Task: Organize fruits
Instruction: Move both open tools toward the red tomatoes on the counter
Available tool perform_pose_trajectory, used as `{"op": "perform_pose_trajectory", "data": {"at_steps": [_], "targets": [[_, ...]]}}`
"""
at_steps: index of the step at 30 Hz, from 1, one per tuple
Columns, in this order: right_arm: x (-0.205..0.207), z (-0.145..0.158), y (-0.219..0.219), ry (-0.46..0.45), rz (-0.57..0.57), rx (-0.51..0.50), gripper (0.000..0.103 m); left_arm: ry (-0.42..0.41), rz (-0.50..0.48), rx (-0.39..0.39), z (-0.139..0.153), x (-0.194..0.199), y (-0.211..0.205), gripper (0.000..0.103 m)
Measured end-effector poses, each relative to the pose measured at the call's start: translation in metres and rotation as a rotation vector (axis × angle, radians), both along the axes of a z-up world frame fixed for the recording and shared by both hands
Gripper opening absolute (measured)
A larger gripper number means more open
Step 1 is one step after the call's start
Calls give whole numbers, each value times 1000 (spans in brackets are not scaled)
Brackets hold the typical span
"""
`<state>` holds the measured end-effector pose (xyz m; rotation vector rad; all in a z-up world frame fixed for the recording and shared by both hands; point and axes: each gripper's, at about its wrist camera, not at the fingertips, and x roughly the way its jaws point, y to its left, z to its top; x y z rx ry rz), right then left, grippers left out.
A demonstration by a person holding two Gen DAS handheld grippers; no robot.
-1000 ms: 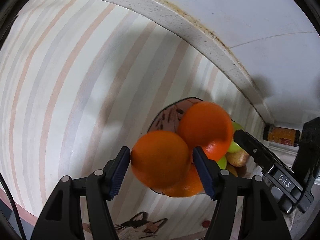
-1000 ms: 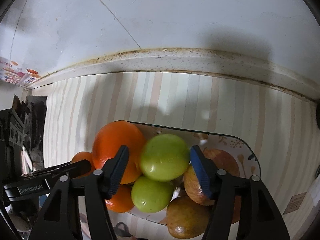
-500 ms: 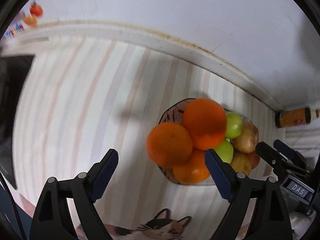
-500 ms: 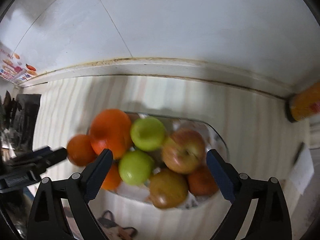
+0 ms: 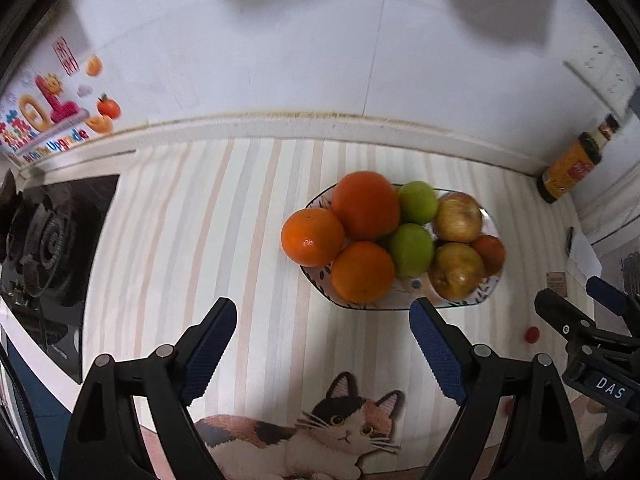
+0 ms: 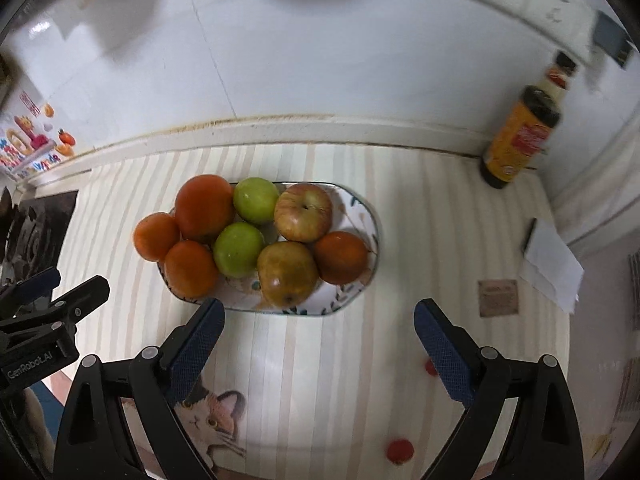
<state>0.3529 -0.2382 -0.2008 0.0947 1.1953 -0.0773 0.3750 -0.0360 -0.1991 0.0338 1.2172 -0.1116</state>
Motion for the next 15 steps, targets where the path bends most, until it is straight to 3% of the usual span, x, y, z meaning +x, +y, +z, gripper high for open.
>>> {"op": "perform_pose_trajectory", "data": {"at_steps": [15], "targets": [[-96,108,2,-188,-8,2,98,-201,-9,-20,104,-81,8,89]]}}
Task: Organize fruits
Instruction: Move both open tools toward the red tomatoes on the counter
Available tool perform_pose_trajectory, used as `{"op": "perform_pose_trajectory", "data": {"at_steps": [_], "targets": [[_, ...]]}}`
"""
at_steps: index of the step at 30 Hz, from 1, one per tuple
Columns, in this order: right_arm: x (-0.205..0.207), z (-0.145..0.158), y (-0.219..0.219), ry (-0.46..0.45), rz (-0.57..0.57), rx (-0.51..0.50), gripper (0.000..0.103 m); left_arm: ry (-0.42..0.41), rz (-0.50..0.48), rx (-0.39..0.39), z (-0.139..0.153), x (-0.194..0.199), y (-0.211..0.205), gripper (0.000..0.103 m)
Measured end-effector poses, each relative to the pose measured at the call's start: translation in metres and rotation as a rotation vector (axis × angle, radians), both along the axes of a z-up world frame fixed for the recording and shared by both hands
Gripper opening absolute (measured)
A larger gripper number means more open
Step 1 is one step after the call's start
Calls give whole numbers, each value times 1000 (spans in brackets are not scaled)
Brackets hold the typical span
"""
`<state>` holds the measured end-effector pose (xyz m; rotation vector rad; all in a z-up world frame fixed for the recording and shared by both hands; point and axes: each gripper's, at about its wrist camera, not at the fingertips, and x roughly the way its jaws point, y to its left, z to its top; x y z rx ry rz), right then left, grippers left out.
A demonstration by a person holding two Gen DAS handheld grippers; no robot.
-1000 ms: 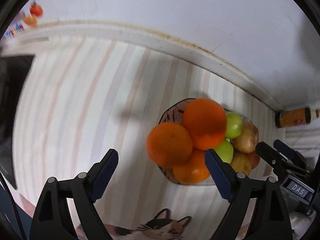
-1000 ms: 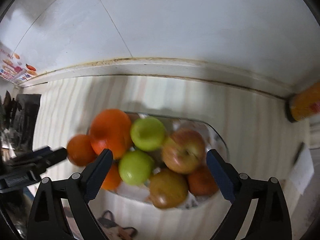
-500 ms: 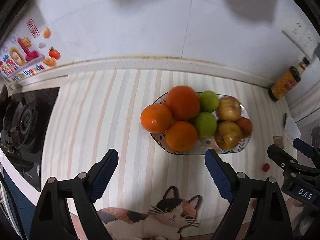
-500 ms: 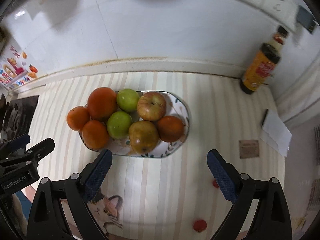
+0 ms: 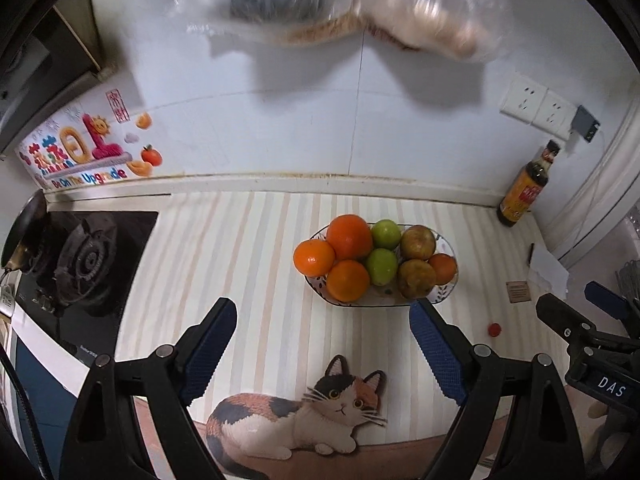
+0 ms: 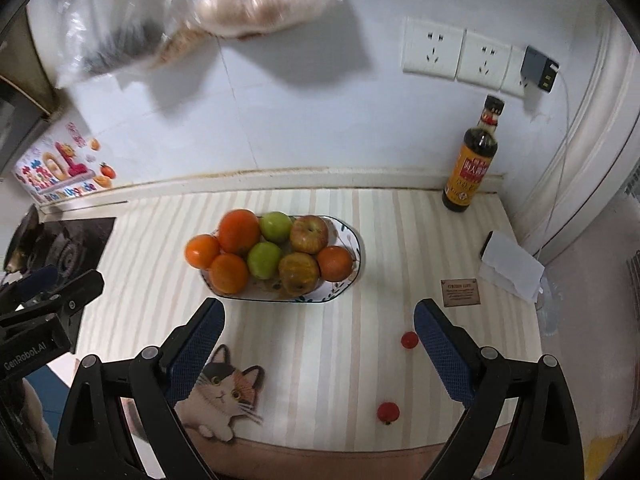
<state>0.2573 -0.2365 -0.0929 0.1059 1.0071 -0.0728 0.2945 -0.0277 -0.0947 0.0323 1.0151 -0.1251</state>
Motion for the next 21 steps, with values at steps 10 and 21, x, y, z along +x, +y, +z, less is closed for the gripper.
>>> {"op": "perform_pose_trajectory", "data": {"at_steps": [10,21], "targets": [[-52,56,10,-122,-10,-11,98,-87,-28,2,39,-42,-1,89],[-61,55,8,-113,-27,50,98,-99,-29,2,45,-48,-3,89]]}}
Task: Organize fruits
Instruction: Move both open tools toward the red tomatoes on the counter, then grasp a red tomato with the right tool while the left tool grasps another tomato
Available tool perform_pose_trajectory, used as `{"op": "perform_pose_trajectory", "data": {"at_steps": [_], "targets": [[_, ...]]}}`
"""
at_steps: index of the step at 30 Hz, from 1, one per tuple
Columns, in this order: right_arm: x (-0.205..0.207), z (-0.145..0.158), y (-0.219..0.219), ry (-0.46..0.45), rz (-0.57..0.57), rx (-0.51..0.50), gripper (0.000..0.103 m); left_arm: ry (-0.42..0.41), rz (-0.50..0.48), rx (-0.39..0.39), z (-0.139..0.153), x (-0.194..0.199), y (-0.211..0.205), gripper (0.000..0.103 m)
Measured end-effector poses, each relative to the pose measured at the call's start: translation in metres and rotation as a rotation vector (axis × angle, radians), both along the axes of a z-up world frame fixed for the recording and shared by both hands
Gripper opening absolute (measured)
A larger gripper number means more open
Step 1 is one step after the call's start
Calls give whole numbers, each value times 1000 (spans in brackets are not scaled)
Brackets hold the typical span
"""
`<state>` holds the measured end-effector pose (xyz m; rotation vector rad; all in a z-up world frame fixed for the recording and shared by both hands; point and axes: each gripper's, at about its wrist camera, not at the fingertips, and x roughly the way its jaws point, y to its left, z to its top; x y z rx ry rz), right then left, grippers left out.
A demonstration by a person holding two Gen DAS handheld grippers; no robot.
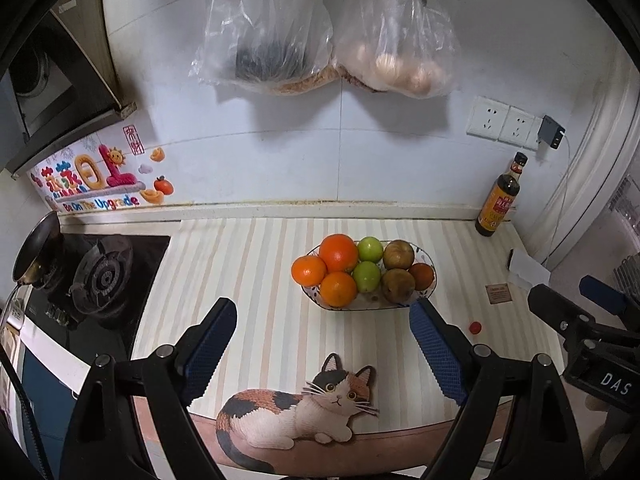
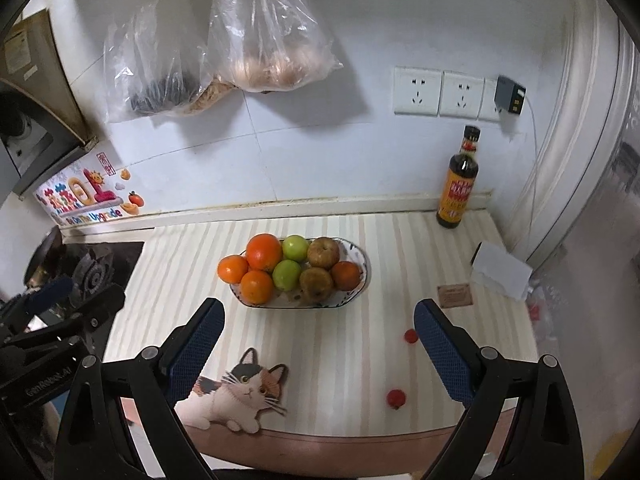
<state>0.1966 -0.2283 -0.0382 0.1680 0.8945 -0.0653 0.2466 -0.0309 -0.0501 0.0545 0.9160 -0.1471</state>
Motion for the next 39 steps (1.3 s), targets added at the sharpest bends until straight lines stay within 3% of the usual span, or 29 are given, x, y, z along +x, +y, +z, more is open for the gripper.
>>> {"op": "perform_pose_trajectory", "data": {"at_steps": [2,3,5,8,13,16,18,20,22,24,31,39], "targets": [[5,-7,-5,10,-1,40,98,22,6,-6,-7,6,-1,91],[8,-12,-9,20,-1,57,98,38,7,-5,-12,10,-2,100],[16,-30,-20,59,-5,78,98,62,13,7,-26,18,-8,103],[27,-77,-44,148,-28,123,98,104,16,50,-53,32,-20,103],[28,-181,-85,333,-112,127,97,268,-41,105,-121,56,-55,103],[19,-239,-105,431,-137,164,83,341,-86,168,-157,61,-81,103],[13,-274,-113,497,-140,202,66,388,-120,193,-176,63,-98,103],[8,-293,-119,520,-140,231,62,432,-149,199,-191,65,-113,103],[6,-304,-121,523,-129,252,52,468,-176,203,-203,68,-128,103],[1,-314,-121,518,-122,251,34,495,-192,203,-211,70,-140,103],[-9,-303,-142,423,-162,253,33,516,-316,201,-231,79,-203,103],[-4,-291,-208,373,-293,249,34,527,-462,243,-264,85,-286,102]]}}
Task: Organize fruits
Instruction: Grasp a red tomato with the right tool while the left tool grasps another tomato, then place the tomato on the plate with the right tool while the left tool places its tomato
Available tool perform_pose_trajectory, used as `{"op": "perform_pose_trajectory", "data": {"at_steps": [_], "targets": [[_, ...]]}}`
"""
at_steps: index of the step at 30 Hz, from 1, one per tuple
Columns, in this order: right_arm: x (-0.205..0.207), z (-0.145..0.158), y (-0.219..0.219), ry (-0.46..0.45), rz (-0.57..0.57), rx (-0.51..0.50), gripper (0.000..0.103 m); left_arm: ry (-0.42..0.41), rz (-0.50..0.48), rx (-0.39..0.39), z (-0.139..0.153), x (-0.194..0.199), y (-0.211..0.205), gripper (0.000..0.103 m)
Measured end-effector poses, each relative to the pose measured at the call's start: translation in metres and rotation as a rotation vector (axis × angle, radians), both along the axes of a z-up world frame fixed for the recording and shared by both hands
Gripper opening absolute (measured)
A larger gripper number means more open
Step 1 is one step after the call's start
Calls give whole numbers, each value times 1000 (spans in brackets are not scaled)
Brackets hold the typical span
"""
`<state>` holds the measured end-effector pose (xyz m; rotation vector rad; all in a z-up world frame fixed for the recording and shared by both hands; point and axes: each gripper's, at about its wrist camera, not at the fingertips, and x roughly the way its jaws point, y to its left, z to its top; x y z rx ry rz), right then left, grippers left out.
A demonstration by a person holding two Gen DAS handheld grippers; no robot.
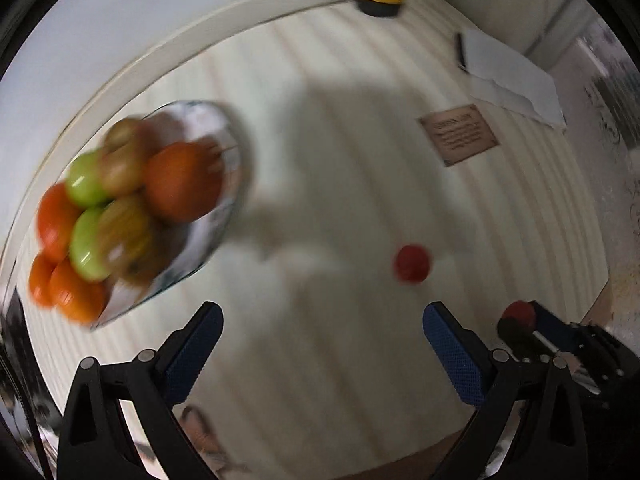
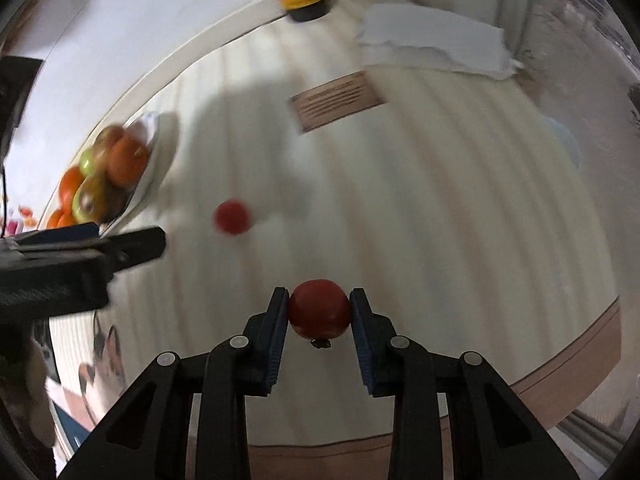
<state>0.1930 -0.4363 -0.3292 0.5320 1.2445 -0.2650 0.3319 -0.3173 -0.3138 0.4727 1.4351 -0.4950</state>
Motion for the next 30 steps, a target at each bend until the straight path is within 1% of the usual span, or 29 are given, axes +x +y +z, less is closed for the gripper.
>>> {"op": "perform_pose_trajectory", "data": {"at_steps": [2,3,4,5,6,7,9,12,13,16,21,25,30], "targets": [[-3,0,-9,-2,-19,-7,34,20,-32,-3,-11,-2,-18,96],[-4,0,-15,0,-29,-10,34,33,-44,-6,-16,-3,-26,90],[-6,0,-18,0,-40,-9,34,38,-53,-7,-20,-4,-32,79],[-9,-1,-23,2,-51,-6,34,42,-60,-5,-23,-5,-36,75],[-9,-1,-28,3,-56,-6,34,50,-65,-3,-26,-6,-39,66],[-11,-2,-30,4,-63,-7,34,70,-60,-10,-30,-6,-41,52],[-15,-4,-35,5,-73,0,34,108,-36,-30,-36,-6,-40,37],[-19,-5,-38,1,-78,3,34,95,-37,-52,-35,-6,-40,26],[-20,-5,-38,-1,-79,5,34,95,-39,-58,-34,-6,-40,23],[-24,-4,-38,-6,-72,7,34,93,-32,-78,-32,-7,-38,23],[-20,3,-34,-30,-54,8,34,77,4,-124,-13,1,-23,23],[-12,12,-24,-68,-20,19,34,63,91,-175,12,13,19,23],[21,24,14,-128,88,64,34,39,238,-231,44,21,93,23]]}}
